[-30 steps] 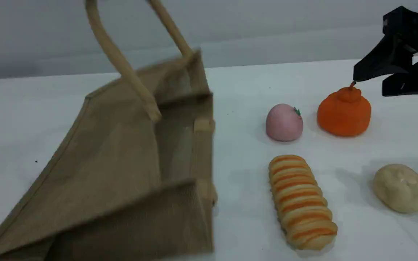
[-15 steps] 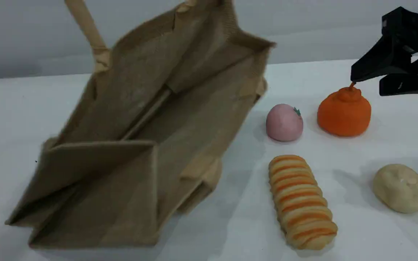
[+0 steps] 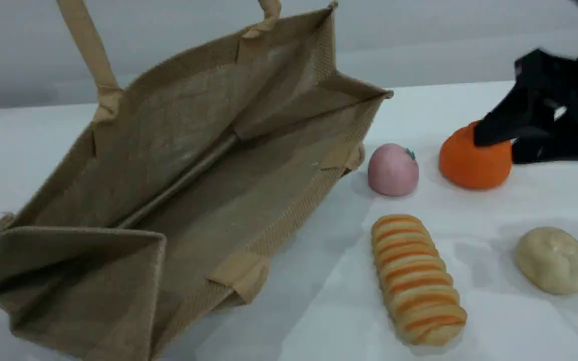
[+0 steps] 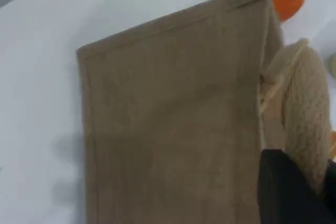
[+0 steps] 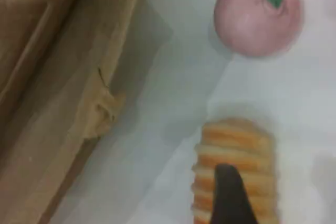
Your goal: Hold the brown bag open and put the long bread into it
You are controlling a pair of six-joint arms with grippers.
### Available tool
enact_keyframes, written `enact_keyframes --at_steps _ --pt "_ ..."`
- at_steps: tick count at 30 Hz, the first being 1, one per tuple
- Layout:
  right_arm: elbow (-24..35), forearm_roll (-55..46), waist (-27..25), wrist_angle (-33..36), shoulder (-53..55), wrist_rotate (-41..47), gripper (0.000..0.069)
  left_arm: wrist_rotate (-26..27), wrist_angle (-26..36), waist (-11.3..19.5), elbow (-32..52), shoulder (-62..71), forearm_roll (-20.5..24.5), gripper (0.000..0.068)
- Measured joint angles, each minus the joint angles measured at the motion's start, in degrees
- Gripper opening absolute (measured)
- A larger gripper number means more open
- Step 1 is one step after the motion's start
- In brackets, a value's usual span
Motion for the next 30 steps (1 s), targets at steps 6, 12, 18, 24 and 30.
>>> enact_keyframes --at_steps 6,12,18,24,30 --pt "-0.1 1.8 4.3 -0.6 6.5 -3.9 0.0374 2.6 0.0 0.0 0.1 0.0 -0.6 0.0078" --pt "-0.3 6.3 10.8 -6.4 10.5 -8.5 0.0374 3.2 0.0 0.0 0.1 0.0 -0.7 0.0078" --pt "-2.5 8.2 14.3 -9.8 13.7 -11.6 0.0374 3.2 0.0 0.0 0.1 0.0 -0.7 0.0078" --pt "-3.5 8.1 14.4 -9.6 16.9 -13.6 0.0374 3.2 0.0 0.0 0.1 0.0 -0.8 0.0078" --pt "-4.7 8.2 14.4 -5.1 19.9 -14.0 0.0374 3.0 0.0 0.0 0.1 0.0 -0.8 0.0078"
